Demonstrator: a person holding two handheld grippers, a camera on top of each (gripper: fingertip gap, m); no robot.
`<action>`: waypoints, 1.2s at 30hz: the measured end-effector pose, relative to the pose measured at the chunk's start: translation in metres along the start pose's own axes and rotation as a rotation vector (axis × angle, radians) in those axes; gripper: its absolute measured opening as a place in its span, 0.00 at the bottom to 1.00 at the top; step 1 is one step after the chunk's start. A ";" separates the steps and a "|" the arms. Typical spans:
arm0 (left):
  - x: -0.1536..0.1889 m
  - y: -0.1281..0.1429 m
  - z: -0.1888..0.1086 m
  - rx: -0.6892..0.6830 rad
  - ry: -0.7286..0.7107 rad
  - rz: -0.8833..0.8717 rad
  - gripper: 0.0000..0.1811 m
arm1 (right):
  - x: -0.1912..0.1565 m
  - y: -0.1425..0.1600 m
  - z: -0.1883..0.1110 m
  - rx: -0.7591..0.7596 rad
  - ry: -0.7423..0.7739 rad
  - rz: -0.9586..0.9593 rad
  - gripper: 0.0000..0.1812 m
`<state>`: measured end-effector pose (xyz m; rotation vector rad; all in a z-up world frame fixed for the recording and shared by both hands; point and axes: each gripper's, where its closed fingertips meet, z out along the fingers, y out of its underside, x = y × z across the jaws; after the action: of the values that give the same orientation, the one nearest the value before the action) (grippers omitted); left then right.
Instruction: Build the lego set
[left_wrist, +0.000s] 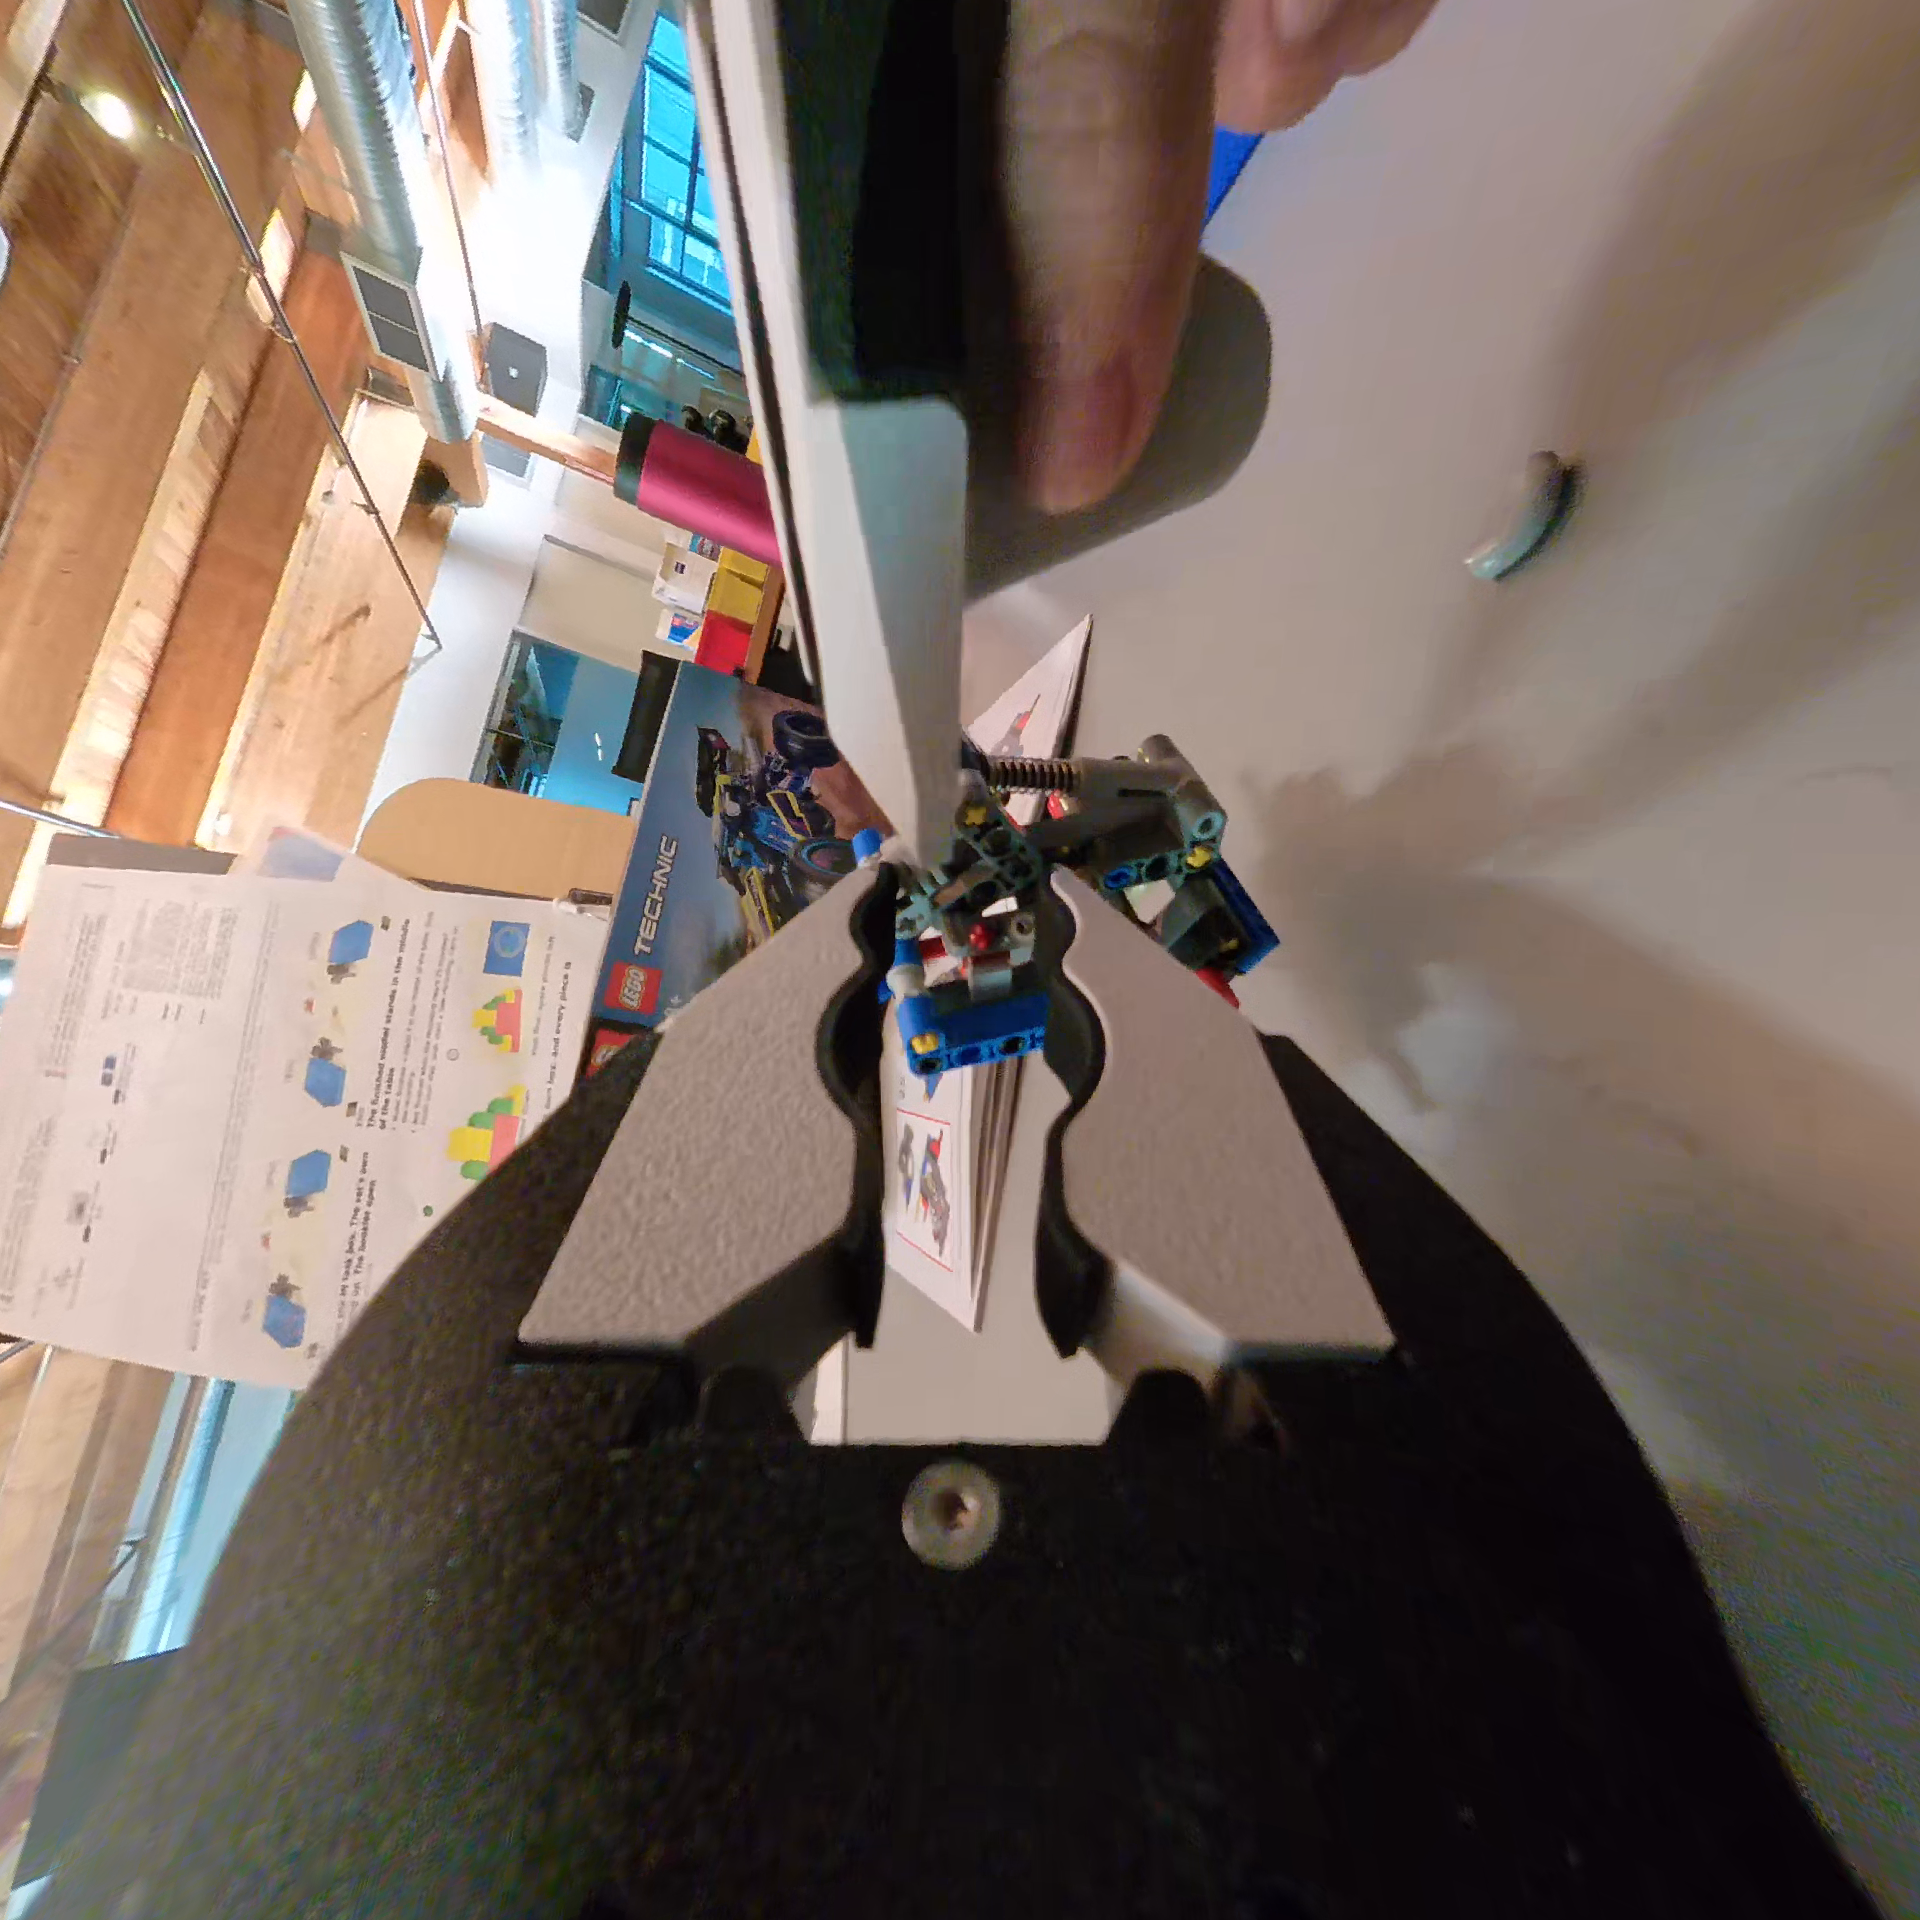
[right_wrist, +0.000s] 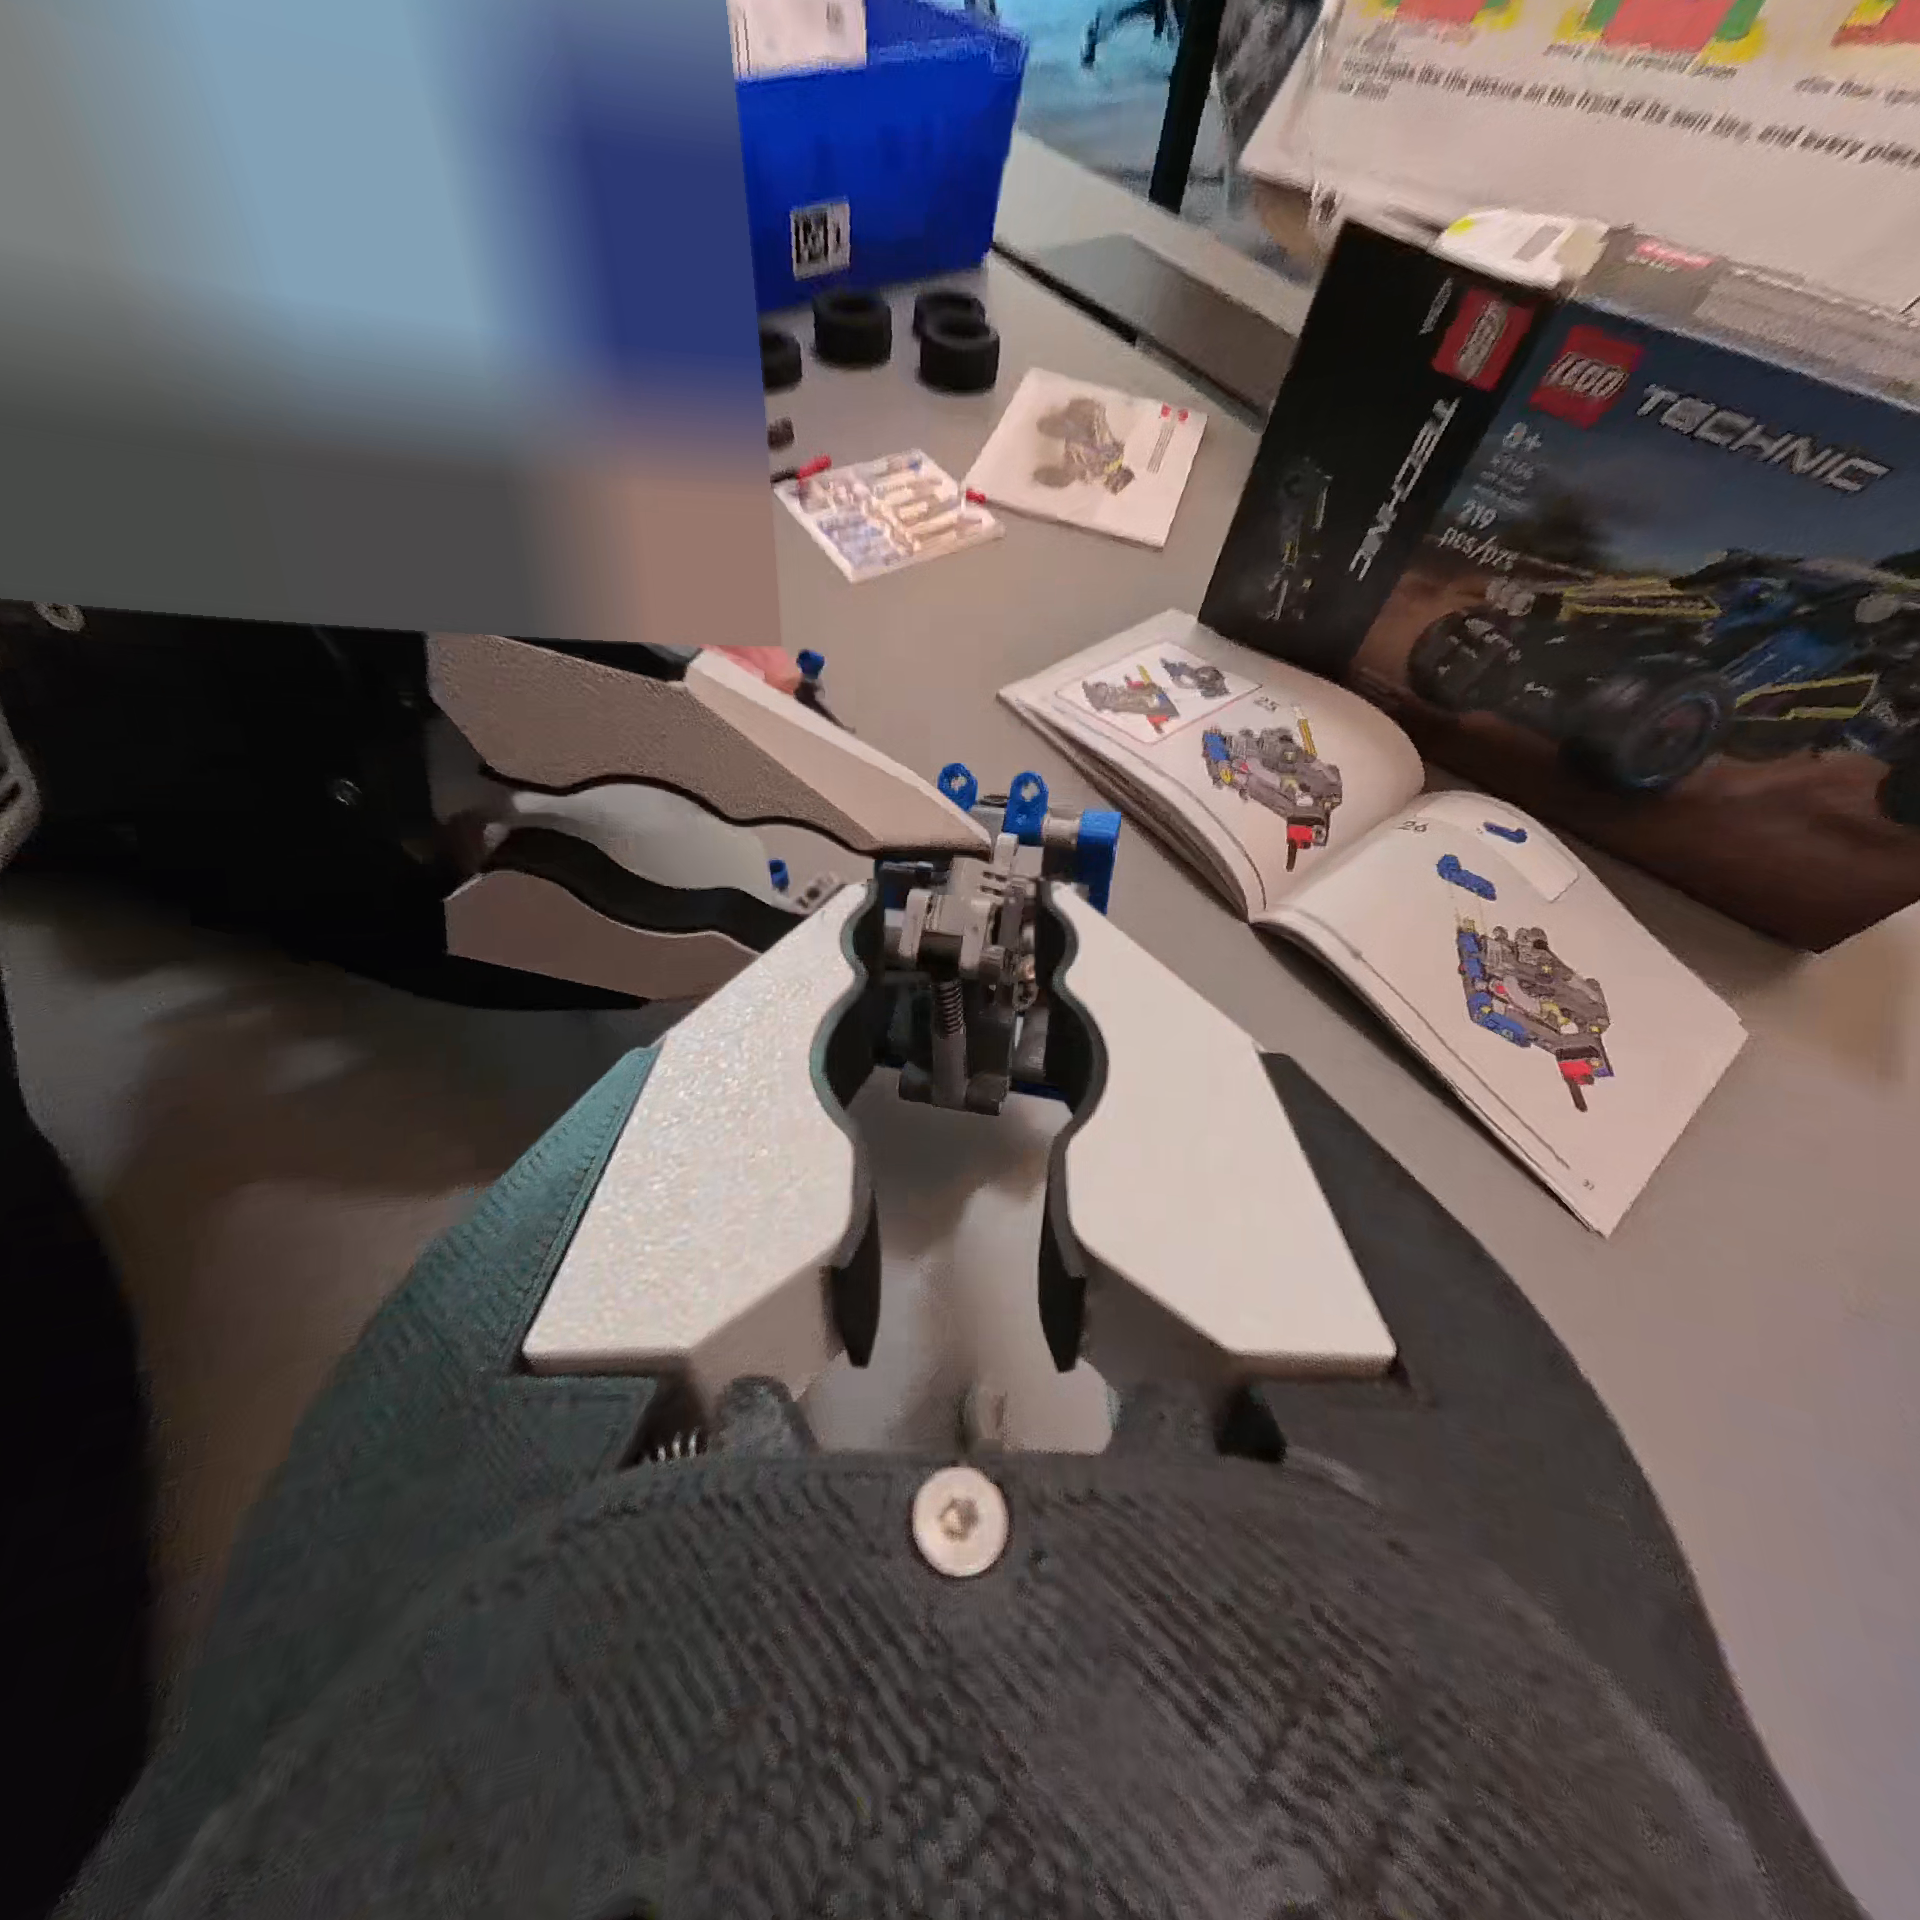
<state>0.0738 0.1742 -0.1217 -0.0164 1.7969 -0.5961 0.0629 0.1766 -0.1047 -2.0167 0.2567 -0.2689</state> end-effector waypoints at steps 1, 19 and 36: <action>0.001 0.000 0.000 -0.002 0.000 0.009 0.13 | 0.000 0.004 0.002 -0.036 0.002 -0.010 0.14; 0.001 0.007 0.001 -0.073 -0.037 0.128 0.11 | 0.001 0.014 0.012 -0.193 0.036 -0.125 0.08; 0.001 0.004 0.002 -0.064 -0.047 0.181 0.10 | 0.000 0.011 0.010 -0.073 0.025 -0.043 0.08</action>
<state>0.0763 0.1771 -0.1243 0.0871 1.7493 -0.4056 0.0655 0.1796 -0.1189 -2.0938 0.2428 -0.3162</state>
